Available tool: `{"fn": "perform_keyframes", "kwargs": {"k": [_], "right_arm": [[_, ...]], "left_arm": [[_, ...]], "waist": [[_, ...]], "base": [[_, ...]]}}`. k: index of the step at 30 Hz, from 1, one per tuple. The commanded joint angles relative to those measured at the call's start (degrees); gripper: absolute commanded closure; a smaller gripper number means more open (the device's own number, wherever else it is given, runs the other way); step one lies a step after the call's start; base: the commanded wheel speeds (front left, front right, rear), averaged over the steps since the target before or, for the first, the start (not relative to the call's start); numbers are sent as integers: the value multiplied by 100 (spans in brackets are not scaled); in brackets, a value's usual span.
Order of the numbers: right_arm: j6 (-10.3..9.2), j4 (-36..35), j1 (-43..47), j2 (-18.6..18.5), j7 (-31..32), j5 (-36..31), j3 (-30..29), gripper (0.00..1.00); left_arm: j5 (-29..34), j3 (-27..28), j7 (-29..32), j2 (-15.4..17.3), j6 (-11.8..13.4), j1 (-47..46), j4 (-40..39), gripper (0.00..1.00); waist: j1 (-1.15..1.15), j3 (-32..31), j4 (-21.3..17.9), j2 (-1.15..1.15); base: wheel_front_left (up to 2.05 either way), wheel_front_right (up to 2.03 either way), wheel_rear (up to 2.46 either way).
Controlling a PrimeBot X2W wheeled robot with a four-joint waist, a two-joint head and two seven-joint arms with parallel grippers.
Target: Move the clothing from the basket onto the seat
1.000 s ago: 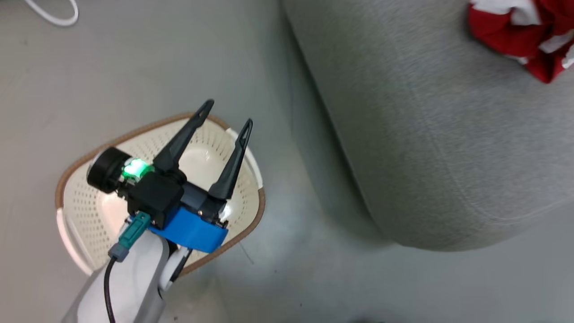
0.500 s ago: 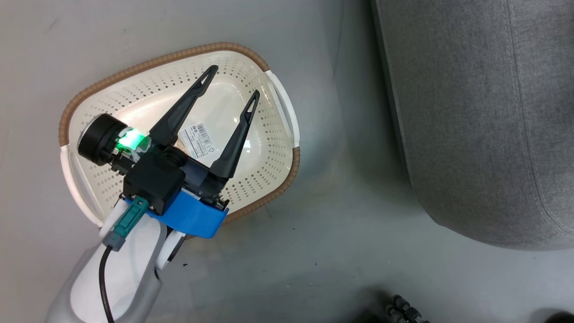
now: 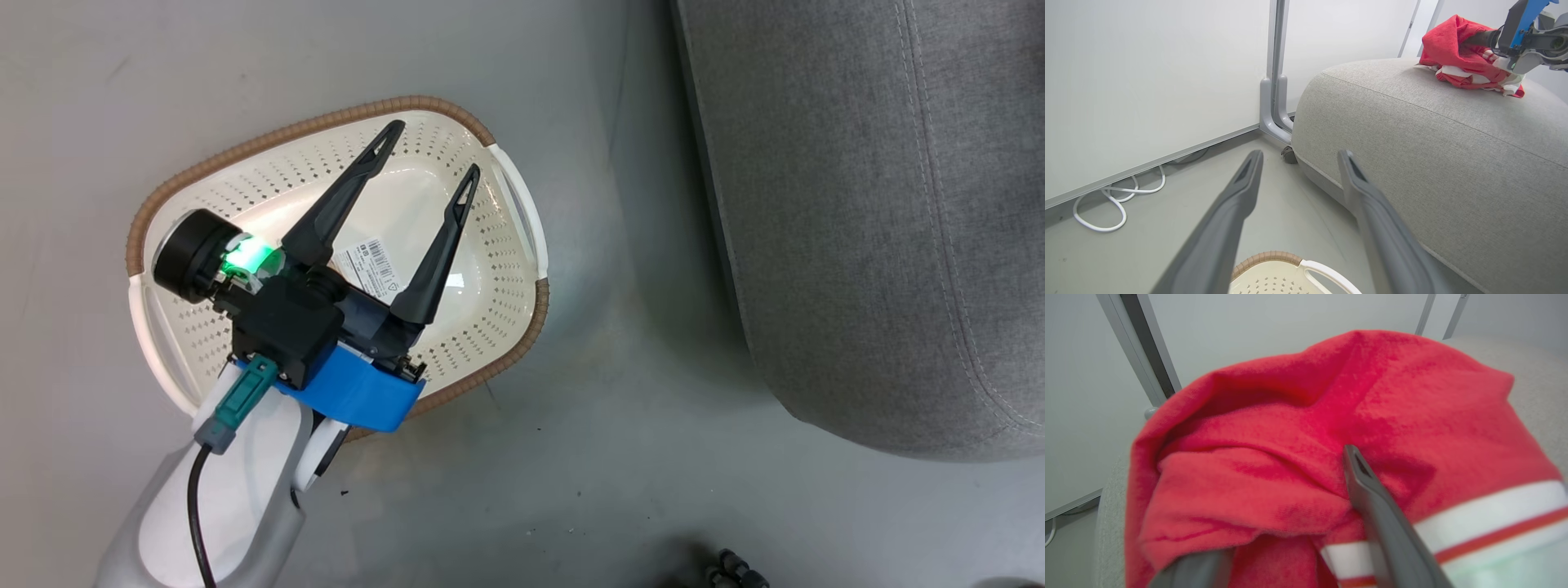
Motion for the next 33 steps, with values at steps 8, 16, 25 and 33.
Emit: {"fn": "perform_keyframes", "kwargs": {"k": [8, 16, 25, 33], "right_arm": [[1, -66, 262, 139, -10, -183, 103, 0], [1, -242, 1231, 354, -74, -220, 710, 0], [1, -1407, 3151, 784, -78, 190, 1690, 0], [1, -2913, 4606, 1013, 267, 432, 2358, 0]], "left_arm": [[-76, 104, -17, -169, -11, 99, 126, 0], [-272, 351, -16, -573, -11, 646, 475, 0], [-553, 1081, -17, -982, -11, 1843, 759, 0], [-478, 1708, -16, -1167, -11, 2466, 923, 0]], "waist": [[-1, -340, 54, 0], [-1, -1470, 265, 0], [-1, -3157, 687, 0], [-1, -3868, 1136, 0]], "base": [[0, 0, 0], [0, 0, 0], [0, 0, 0], [0, 0, 0]]}}
